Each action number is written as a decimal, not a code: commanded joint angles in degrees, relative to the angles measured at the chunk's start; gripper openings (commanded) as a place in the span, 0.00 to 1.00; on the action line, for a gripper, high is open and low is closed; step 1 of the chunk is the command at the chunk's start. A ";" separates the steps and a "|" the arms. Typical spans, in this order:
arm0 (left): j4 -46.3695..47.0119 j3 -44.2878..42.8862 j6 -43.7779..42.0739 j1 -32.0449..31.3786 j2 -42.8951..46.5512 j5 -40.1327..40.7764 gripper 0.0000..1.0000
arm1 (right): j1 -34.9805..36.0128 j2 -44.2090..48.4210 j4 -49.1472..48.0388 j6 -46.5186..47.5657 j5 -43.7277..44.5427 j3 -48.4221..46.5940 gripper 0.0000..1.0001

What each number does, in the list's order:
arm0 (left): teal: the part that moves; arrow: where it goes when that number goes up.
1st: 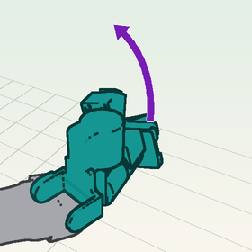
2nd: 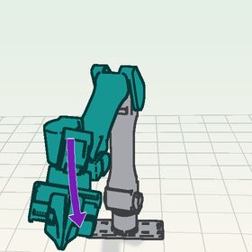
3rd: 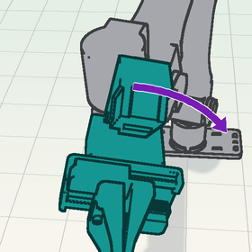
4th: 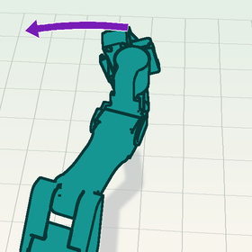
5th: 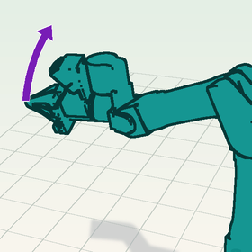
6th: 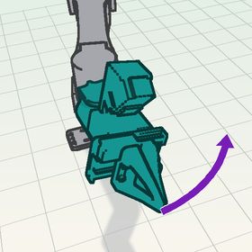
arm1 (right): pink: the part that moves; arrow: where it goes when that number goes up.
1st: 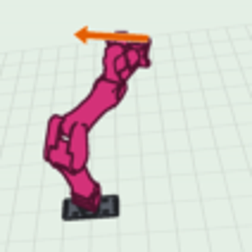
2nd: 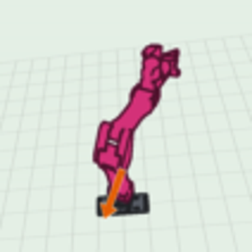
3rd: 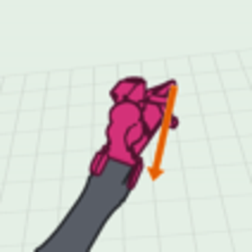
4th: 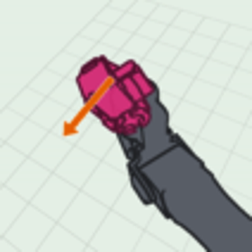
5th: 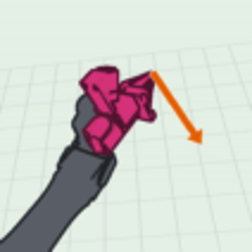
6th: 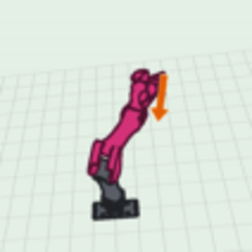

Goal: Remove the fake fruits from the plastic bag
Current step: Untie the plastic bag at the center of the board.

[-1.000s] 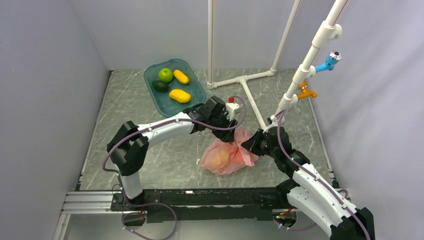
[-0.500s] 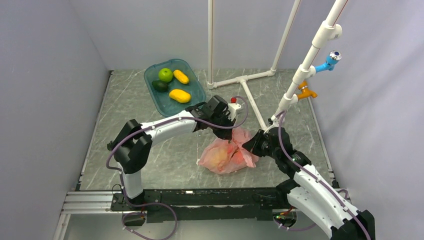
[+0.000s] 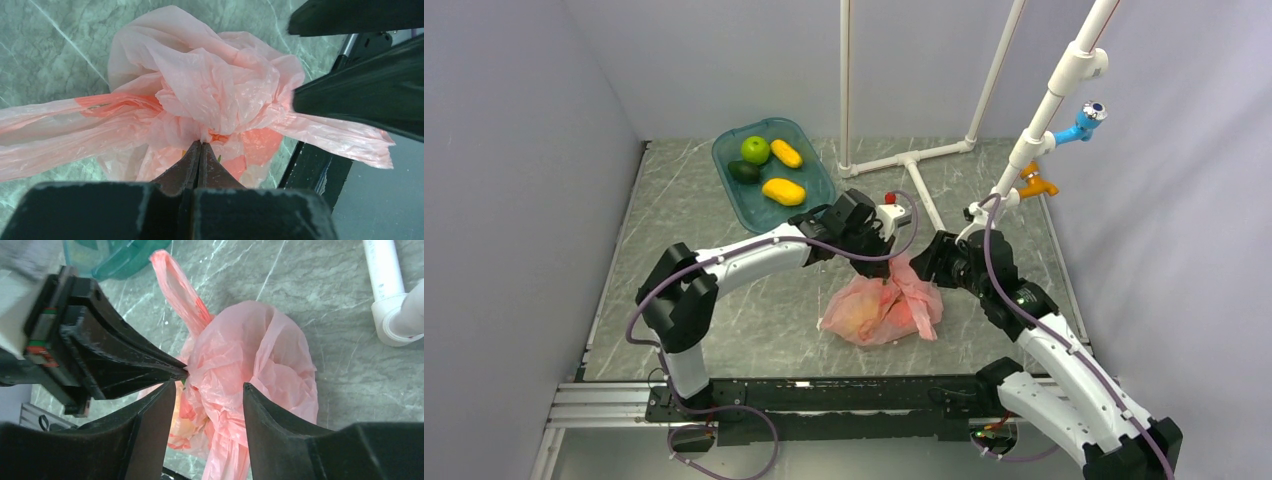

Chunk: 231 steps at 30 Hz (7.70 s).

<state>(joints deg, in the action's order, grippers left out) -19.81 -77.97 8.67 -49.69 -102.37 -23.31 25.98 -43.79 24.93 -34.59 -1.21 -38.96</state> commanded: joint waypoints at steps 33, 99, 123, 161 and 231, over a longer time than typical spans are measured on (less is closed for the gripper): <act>0.51 0.49 0.59 -1.60 5.94 14.48 0.00 | 1.62 0.50 3.57 -5.23 11.59 3.64 0.08; 4.71 3.37 -5.82 -1.13 9.18 11.06 0.39 | 2.37 1.32 -5.58 7.88 -12.89 4.53 0.00; 13.29 11.97 -3.15 -0.27 21.39 23.84 0.00 | 2.55 9.14 1.33 8.68 -6.08 1.08 0.59; 12.44 11.83 -1.10 0.79 21.16 24.76 0.00 | 33.65 -15.18 2.97 1.86 52.50 -7.95 0.07; 18.26 18.64 -5.11 9.75 34.97 30.67 0.00 | 32.92 11.13 8.79 -12.76 44.87 5.49 0.06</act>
<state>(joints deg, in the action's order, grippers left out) -12.71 -63.00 -1.23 -41.23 -72.44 3.11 58.81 -36.88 28.08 -32.80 34.13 -36.14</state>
